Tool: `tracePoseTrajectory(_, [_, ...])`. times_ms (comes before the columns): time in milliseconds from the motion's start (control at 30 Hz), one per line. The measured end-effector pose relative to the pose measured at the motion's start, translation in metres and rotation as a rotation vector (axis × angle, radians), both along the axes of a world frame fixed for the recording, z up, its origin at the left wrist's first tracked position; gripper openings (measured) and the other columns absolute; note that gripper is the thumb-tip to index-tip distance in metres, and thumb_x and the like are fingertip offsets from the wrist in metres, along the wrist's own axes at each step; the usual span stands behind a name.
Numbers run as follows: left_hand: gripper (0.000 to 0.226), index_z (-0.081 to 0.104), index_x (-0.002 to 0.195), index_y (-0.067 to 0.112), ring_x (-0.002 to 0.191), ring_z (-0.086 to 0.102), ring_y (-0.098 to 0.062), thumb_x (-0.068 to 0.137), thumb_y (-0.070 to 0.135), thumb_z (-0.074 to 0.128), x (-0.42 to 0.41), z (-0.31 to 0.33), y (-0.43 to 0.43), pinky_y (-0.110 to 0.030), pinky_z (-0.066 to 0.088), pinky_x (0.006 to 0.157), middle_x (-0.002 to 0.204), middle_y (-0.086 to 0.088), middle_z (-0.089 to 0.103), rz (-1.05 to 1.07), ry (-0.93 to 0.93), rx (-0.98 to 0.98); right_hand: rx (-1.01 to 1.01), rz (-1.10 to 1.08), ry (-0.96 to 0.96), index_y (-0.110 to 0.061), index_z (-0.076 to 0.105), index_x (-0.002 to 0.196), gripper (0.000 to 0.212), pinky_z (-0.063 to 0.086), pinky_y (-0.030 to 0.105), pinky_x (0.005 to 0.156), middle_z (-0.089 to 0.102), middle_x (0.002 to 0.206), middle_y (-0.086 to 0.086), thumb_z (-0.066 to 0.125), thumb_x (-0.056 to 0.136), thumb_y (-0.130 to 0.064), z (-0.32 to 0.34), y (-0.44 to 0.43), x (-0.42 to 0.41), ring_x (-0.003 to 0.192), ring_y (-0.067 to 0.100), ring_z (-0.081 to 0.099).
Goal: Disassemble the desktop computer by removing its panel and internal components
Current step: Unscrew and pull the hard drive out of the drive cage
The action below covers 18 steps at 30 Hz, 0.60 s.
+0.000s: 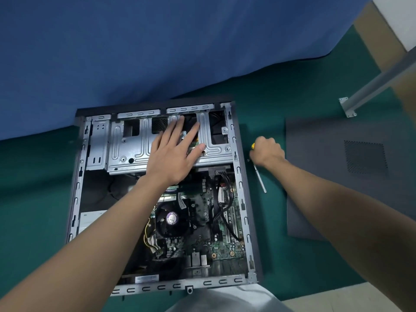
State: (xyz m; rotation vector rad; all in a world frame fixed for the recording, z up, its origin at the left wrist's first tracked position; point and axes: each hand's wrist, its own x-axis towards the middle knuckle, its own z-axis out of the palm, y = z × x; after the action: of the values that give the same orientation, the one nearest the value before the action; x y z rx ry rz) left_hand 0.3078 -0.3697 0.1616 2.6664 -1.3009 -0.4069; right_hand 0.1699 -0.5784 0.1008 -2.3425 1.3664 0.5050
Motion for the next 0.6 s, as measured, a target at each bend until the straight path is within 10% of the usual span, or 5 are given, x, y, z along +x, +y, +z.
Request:
tracePoseTrajectory(200, [0.056,0.027,0.150,0.032,0.148,0.007,-0.013,0.100,0.055,0.028,-0.007,0.006,0.004,-0.036,0.007,0.116,0.161,0.002,0.016,0.001,-0.035,-0.123,0.292,-0.224,-0.323,-0.004,0.053,0.105,0.019,0.039,0.029,0.055,0.060,0.107,0.017,0.047,0.090,-0.014,0.031,0.009,-0.021,0.076,0.024,0.053])
tracePoseTrajectory(267, [0.050,0.042,0.144,0.018,0.144,0.024,-0.020,0.102,0.044,0.036,-0.014,0.009,0.008,-0.040,0.019,0.114,0.155,-0.004,0.033,0.050,-0.025,-0.233,0.237,-0.170,-0.362,-0.001,0.062,0.102,0.018,0.048,0.036,0.069,0.066,0.098,0.018,0.054,0.087,-0.007,0.034,0.025,-0.036,0.084,0.029,0.059])
tracePoseTrajectory(367, [0.036,0.058,0.126,0.002,0.125,0.046,-0.027,0.100,0.026,0.049,-0.029,0.010,0.021,-0.039,0.034,0.104,0.133,-0.013,0.055,0.129,-0.078,-0.386,0.141,-0.089,-0.333,-0.003,0.068,0.100,0.022,0.049,0.037,0.083,0.067,0.096,0.020,0.052,0.086,0.000,0.026,0.052,-0.054,0.095,0.038,0.058])
tracePoseTrajectory(600, [0.013,0.053,0.085,0.012,0.066,0.048,-0.015,0.094,0.022,0.057,-0.061,0.010,0.044,-0.028,0.034,0.065,0.073,0.004,0.053,0.373,-0.009,-0.485,-0.114,0.116,-0.136,-0.008,0.048,0.089,0.024,0.036,0.035,0.063,0.061,0.093,0.018,0.043,0.082,0.014,0.007,0.087,-0.065,0.075,0.032,0.050])
